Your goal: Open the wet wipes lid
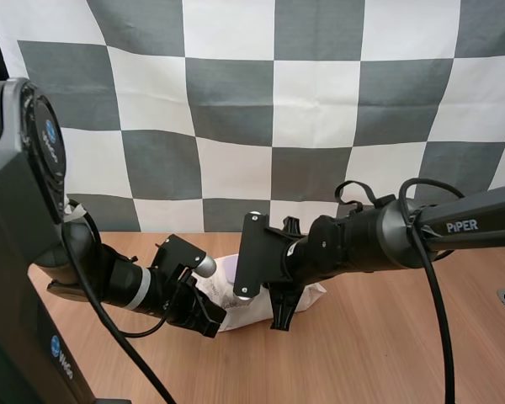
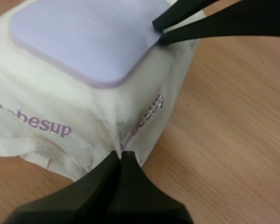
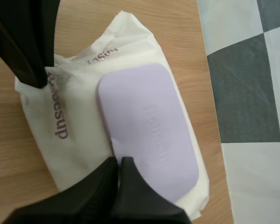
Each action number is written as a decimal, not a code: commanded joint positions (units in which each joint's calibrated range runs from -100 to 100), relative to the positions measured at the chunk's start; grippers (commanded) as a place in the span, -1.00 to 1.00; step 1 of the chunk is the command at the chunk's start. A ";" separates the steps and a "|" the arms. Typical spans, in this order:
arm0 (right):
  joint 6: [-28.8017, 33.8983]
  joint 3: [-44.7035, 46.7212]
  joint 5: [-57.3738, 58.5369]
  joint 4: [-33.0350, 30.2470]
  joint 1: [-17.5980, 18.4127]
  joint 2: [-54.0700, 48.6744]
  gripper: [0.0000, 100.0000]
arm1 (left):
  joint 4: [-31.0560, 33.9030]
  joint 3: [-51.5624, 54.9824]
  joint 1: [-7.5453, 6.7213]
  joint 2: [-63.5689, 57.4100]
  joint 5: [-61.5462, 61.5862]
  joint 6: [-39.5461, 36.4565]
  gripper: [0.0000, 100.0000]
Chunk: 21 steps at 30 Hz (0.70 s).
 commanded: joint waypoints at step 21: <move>-0.06 -0.09 1.31 -0.33 0.01 0.03 -0.11 | 1.30 -0.02 -0.01 -0.02 -0.30 0.93 -1.00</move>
